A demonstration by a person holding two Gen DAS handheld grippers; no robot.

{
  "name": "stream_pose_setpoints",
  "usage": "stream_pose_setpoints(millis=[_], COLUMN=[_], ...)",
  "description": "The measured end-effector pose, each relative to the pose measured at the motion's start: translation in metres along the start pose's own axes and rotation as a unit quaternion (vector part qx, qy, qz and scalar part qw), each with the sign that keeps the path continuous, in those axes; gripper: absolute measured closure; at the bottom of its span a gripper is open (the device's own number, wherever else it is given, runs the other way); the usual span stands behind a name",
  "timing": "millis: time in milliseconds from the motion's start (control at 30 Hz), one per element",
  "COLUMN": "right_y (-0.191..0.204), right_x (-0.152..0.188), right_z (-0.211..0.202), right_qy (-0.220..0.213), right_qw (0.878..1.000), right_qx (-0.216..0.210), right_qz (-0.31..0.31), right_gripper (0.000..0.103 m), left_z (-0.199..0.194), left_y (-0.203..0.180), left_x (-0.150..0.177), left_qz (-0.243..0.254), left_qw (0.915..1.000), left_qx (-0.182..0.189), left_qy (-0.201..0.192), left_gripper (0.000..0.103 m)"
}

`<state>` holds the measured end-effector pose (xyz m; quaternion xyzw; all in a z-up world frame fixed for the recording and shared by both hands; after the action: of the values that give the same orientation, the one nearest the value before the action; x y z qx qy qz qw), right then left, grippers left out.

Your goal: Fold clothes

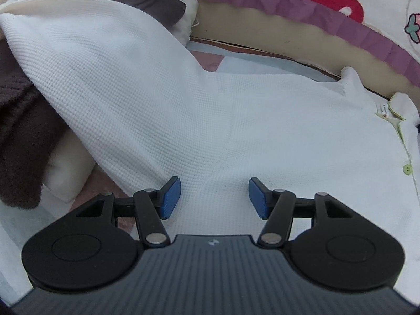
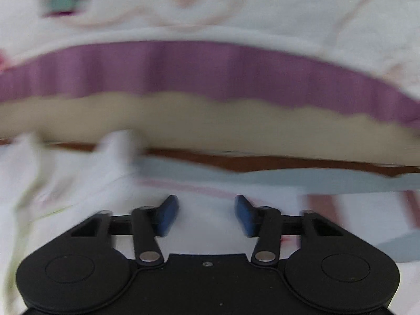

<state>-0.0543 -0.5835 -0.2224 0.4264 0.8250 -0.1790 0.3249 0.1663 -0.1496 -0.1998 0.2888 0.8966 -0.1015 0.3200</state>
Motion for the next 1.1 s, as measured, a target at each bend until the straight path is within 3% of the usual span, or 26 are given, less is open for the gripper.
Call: stream_pose_setpoints(millis=[100,167,267,367,467,533,600,667,733,800,933,1100], right_y=[-0.015,-0.027,-0.041,-0.043,-0.017,0.009,0.036,0.067,0.094,0.115,0.136,0.143], right_x=[-0.001,0.006,0.025,0.038,0.040,0.038,0.035,0.035,0.037,0.038,0.038,0.043], right_z=[-0.021,-0.039,-0.057,-0.068,-0.082,-0.095,-0.110,-0.125,-0.140,-0.150,-0.168,-0.175], right_qy=[-0.022,-0.028,-0.019,-0.013,-0.018,-0.021,-0.024,-0.027,-0.029,-0.026,-0.016,-0.020], right_qw=[0.999,0.998,0.997,0.997,0.994,0.989,0.981,0.970,0.959,0.950,0.939,0.934], right_qx=[-0.005,-0.032,-0.064,-0.070,-0.108,-0.143,-0.178,-0.213,-0.246,-0.275,-0.310,-0.299], right_qz=[0.031,0.045,0.032,0.000,-0.018,-0.043,-0.074,-0.110,-0.137,-0.148,-0.148,-0.196], right_gripper=[0.057,0.055,0.051,0.051,0.051,0.051,0.051,0.051,0.051,0.050,0.050,0.049], left_z=[0.001,0.000,0.004,0.011,0.010,-0.005,-0.035,-0.067,-0.096,-0.113,-0.104,-0.070], left_y=[0.004,0.009,0.023,0.028,0.020,0.019,0.023,0.032,0.048,0.074,0.136,0.185], left_x=[-0.002,-0.004,-0.004,-0.004,-0.006,-0.014,-0.028,-0.042,-0.056,-0.066,-0.076,-0.084], left_qz=[0.005,-0.003,-0.040,-0.060,-0.042,-0.030,-0.027,-0.031,-0.045,-0.078,-0.151,-0.198], left_qw=[0.9998,0.9995,0.9977,0.9970,0.9975,0.9987,0.9978,0.9925,0.9823,0.9713,0.9579,0.9457], left_qx=[-0.012,-0.021,-0.050,-0.047,-0.056,-0.041,-0.017,-0.006,-0.025,-0.067,-0.131,-0.171], left_qy=[-0.014,-0.022,-0.021,-0.014,-0.005,-0.010,-0.059,-0.118,-0.180,-0.215,-0.206,-0.193], left_gripper=[0.046,0.046,0.046,0.046,0.046,0.046,0.046,0.046,0.043,0.039,0.036,0.036])
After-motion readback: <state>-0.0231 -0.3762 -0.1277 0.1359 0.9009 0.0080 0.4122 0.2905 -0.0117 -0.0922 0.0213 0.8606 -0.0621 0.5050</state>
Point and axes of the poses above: each gripper's, at about its wrist camera, not at the fingertips, and z roughly the way its jaws point, y to its left, x to its underside, the point moved 3 cm from there along z, roughly the way its jaws point, and after that the axes turned 2 degrees about z, right-handed, at the moved point
